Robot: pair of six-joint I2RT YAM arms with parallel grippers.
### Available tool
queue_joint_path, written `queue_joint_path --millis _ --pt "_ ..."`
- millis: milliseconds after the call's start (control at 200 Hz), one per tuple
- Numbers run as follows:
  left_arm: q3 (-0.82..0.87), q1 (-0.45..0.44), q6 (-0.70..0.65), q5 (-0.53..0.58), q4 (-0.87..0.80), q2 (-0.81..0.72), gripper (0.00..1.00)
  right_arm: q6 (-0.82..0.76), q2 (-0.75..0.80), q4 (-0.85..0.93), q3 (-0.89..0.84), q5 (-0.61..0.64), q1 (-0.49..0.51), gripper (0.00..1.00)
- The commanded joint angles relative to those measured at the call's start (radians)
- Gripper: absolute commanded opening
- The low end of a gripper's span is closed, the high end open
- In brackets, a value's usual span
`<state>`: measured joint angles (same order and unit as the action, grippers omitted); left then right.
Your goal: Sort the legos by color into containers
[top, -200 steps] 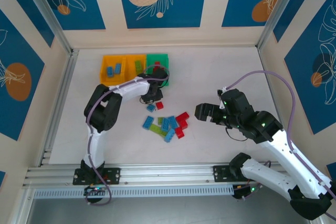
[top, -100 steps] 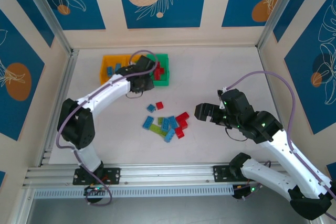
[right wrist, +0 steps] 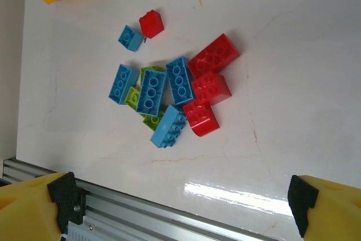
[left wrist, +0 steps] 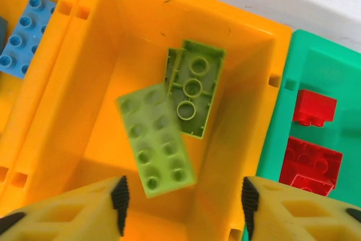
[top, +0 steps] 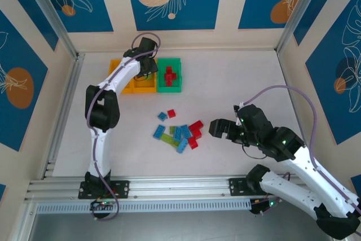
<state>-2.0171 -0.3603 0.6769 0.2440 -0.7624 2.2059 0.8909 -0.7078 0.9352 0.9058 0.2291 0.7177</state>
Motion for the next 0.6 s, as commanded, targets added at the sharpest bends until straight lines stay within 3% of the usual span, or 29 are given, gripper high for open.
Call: queue_joint_path --millis 0,165,275,360,485,595 --pt "-0.012 0.001 -0.018 -0.026 -0.047 -0.096 0.60 0.065 0.008 -0.028 -0.040 0.025 0.011 0.98" --pt "0.210 -0.024 -0.041 -0.132 -0.003 -0.333 0.59 0.090 -0.072 -0.098 -0.080 0.048 0.015 0.99" --pt "0.376 -0.089 -0.120 -0.186 0.022 -0.537 0.58 0.132 -0.171 -0.129 -0.081 0.082 0.019 1.00" --pt "0.501 -0.163 -0.288 -0.251 0.060 -0.692 0.58 0.171 -0.263 -0.162 -0.071 0.088 0.023 1.00" --pt "0.686 -0.266 -0.628 -0.529 0.092 -0.886 0.64 0.261 -0.433 -0.201 -0.025 0.066 0.022 0.99" --pt "0.748 -0.305 -0.745 -0.638 0.022 -0.970 0.71 0.261 -0.600 -0.234 0.031 0.037 0.007 1.00"
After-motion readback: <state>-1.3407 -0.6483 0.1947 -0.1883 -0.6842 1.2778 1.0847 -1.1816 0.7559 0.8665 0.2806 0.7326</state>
